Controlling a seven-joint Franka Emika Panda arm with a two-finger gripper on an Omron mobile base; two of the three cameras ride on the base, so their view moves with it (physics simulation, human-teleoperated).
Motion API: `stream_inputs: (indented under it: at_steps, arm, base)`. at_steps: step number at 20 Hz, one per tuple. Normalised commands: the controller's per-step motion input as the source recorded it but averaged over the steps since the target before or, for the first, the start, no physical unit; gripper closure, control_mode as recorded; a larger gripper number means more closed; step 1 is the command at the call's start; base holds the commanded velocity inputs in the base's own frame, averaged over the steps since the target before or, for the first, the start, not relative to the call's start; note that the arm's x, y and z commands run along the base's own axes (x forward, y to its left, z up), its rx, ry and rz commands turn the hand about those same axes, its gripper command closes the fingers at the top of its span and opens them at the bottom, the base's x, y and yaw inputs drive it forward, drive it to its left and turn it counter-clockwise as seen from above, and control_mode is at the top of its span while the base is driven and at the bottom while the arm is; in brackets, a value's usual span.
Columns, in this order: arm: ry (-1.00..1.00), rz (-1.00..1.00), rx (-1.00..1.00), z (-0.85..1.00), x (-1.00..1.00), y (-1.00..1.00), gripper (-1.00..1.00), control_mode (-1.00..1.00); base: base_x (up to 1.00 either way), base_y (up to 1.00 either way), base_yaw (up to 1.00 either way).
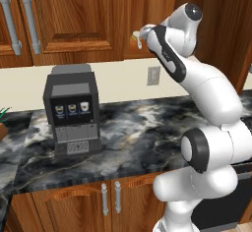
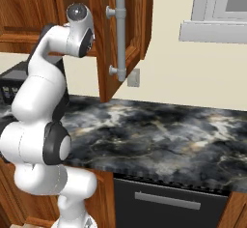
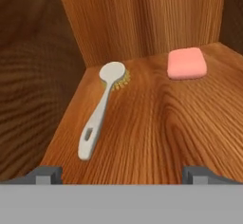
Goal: Locate and retrieve the bar soap and dish brush from the cabinet. Place them next to the sink.
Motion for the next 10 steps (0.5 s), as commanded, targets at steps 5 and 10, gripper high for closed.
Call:
stream_inputs:
  at_steps: [5,10]
  arm:
    - [-0.02,-0.03,0.0,-0.09,0.03,0.01,-1.0,-1.0]
    - [0.0,-0.07,0.02,-0.12,0.16,0.11,-1.0,-1.0]
  base:
    - [0.0,0.0,0.0]
    - [0.0,0.0,0.0]
